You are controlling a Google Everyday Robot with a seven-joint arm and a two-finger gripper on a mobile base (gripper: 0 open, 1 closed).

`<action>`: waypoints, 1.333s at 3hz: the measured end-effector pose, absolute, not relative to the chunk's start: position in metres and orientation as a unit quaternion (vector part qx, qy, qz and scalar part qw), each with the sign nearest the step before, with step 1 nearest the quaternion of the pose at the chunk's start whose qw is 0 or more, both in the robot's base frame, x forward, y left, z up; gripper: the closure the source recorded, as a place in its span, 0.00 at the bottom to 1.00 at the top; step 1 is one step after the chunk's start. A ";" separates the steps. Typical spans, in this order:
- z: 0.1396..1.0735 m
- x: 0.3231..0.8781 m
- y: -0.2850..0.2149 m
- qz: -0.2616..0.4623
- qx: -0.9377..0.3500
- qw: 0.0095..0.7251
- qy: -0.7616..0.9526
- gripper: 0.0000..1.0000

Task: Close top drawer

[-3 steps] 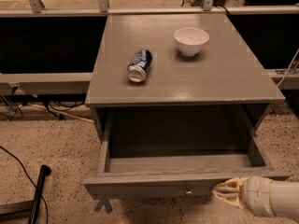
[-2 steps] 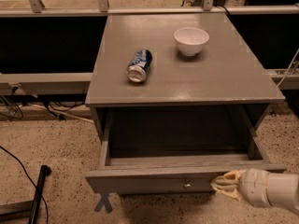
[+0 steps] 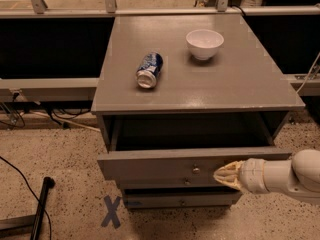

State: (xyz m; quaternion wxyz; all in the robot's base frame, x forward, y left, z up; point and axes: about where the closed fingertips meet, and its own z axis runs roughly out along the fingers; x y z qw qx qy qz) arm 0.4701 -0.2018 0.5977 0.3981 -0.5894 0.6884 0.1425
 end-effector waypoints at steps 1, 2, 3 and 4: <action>0.598 0.470 -0.201 0.143 -0.590 0.398 0.688 1.00; 0.598 0.473 -0.204 0.134 -0.590 0.393 0.692 1.00; 0.589 0.490 -0.217 0.127 -0.587 0.387 0.700 1.00; 0.587 0.508 -0.234 0.115 -0.587 0.384 0.704 1.00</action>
Offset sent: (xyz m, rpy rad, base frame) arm 0.0064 -0.0093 0.0021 -0.0470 -0.0045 -0.0277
